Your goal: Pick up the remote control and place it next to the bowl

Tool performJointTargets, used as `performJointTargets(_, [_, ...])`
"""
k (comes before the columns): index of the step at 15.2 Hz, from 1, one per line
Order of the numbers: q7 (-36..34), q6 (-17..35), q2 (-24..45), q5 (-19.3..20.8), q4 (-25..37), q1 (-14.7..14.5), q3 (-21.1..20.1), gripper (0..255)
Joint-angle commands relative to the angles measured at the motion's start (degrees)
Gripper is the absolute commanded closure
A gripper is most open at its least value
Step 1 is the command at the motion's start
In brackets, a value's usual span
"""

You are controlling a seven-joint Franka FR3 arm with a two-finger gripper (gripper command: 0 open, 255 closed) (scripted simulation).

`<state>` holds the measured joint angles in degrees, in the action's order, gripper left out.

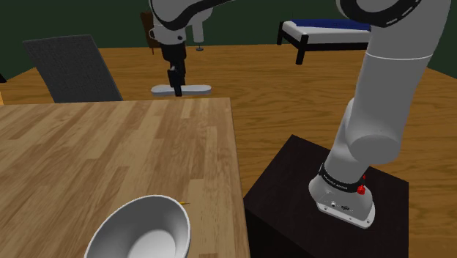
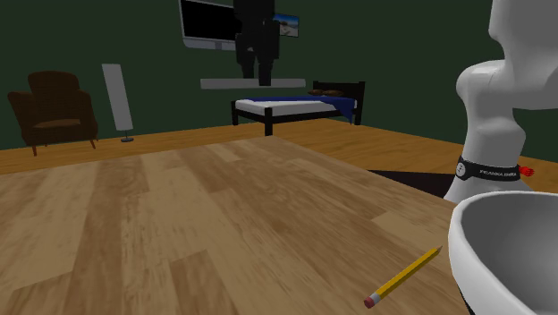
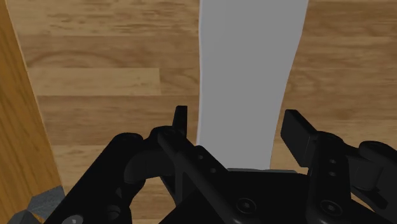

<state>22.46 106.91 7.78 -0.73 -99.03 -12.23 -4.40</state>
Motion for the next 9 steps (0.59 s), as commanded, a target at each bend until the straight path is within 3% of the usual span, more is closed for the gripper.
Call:
performJointTargets(1, [-2.15,0.72,-2.56,-0.09,-3.21,-1.18,-0.93,255])
performJointTargets(9, [-10.96,2.71,-10.87,-1.13,-13.25,-5.86,-5.42,255])
